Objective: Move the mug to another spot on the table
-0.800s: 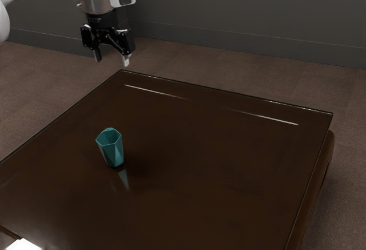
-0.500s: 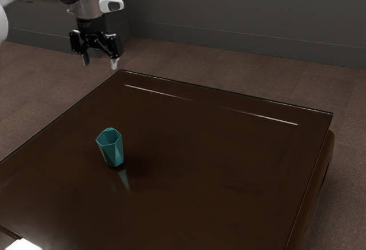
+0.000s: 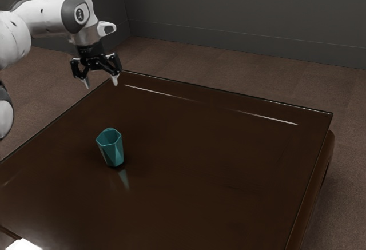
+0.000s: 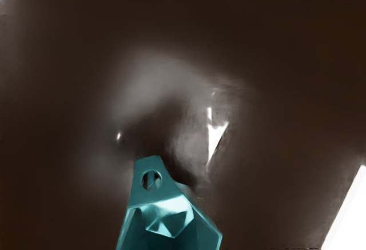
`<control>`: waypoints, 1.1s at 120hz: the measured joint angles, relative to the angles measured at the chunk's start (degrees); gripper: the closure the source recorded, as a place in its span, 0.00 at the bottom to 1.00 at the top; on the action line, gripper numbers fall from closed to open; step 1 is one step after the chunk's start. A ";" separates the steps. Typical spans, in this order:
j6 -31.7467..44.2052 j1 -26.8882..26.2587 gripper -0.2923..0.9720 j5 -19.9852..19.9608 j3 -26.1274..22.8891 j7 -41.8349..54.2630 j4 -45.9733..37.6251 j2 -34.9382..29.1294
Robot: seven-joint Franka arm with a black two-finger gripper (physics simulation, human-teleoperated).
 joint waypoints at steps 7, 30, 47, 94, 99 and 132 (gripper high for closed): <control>0.58 -0.01 0.23 -0.68 0.20 -0.63 0.00 2.25; 2.18 0.00 0.23 -1.59 0.71 -2.30 0.01 8.14; 3.16 0.31 0.23 -1.76 0.74 -3.22 -0.63 10.87; 8.99 0.30 0.23 -4.45 0.74 -4.06 -4.79 14.42; 9.80 0.29 0.23 -4.61 0.71 -4.01 -5.36 14.49; 16.04 -0.30 0.23 -4.96 0.40 -3.11 -8.94 14.70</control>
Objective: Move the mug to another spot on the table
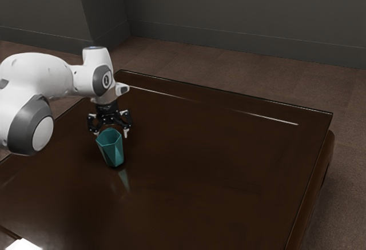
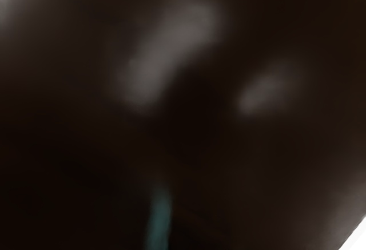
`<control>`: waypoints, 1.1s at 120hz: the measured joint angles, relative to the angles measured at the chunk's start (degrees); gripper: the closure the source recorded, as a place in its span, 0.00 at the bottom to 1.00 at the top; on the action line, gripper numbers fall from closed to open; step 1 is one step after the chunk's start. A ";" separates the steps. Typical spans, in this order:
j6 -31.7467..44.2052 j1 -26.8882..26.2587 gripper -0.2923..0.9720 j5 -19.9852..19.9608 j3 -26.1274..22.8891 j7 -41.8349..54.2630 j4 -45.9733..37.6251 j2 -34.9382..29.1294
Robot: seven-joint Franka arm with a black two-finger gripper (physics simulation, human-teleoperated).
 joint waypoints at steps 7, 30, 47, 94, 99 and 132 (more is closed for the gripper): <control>1.10 -0.07 0.23 -0.02 -0.14 0.19 -0.87 -0.32; 3.34 -0.40 0.26 -0.46 -0.35 0.77 -2.63 -1.21; 4.36 -0.36 0.32 -1.06 -0.34 1.11 -4.08 -1.88; 5.32 -0.31 0.66 -1.17 -0.36 1.75 -4.42 -2.24; 5.34 -0.31 0.67 -1.12 -0.37 1.77 -4.43 -2.26; 2.49 0.11 0.75 -0.97 -0.15 1.64 -4.00 -3.96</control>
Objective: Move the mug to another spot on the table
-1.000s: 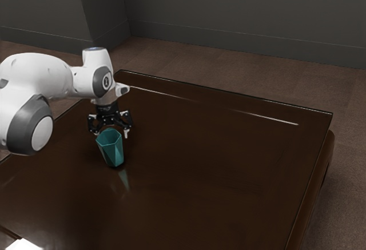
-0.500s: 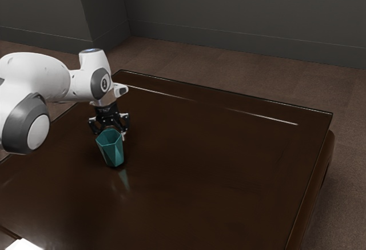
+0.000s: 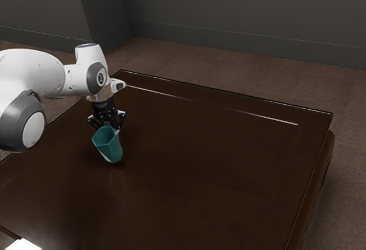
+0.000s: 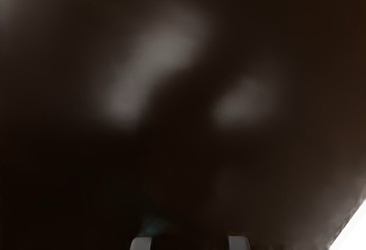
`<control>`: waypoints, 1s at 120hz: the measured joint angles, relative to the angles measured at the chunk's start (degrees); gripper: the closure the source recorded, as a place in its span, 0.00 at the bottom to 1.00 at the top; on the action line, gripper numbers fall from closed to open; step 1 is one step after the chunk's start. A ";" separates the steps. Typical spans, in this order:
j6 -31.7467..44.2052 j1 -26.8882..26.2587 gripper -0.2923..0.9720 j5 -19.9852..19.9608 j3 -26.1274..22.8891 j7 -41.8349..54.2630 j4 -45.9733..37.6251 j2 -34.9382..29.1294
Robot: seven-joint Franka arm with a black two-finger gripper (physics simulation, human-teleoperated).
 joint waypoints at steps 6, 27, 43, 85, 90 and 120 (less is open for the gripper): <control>-1.10 -0.17 0.76 0.04 0.08 -0.07 0.12 -0.46; -4.88 -2.05 0.78 -0.08 0.06 -0.82 0.19 -1.47; -7.00 -3.78 0.79 -1.67 0.04 -2.24 1.04 -1.56; -10.54 -3.34 0.80 -10.78 -0.29 -8.34 6.98 0.27; -11.09 -2.98 0.81 -12.00 -0.36 -8.93 7.17 0.70; -13.01 -1.49 0.83 -15.79 -0.61 -11.42 7.79 4.45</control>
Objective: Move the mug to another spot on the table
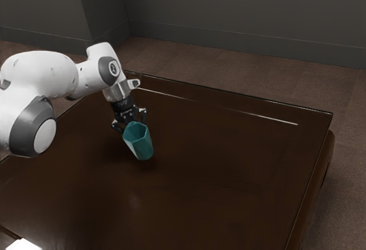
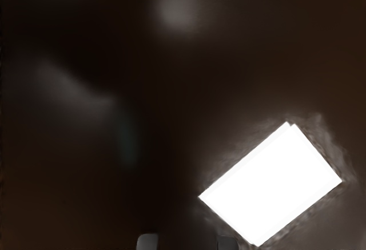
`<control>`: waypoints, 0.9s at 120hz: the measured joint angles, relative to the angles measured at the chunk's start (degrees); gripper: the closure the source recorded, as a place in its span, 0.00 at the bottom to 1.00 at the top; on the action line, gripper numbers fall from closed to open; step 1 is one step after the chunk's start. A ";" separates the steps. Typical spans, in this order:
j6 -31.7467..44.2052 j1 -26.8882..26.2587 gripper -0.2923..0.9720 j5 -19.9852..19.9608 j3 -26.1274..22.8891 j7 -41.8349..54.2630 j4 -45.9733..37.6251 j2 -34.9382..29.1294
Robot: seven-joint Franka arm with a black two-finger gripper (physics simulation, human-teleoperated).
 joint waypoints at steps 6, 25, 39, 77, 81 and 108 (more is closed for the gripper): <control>-0.18 -0.05 0.83 -0.16 -0.06 -0.39 0.01 0.23; -0.92 -0.31 0.83 0.25 -0.10 -1.54 0.01 0.37; -1.69 -0.21 0.83 1.35 -0.02 -2.21 0.00 0.38; -1.84 -0.47 0.84 3.71 0.17 -3.47 -0.01 1.29; -1.72 -0.49 0.81 3.73 0.17 -3.55 -0.01 1.32; -1.10 -0.53 0.46 3.01 0.14 -3.53 -0.04 1.31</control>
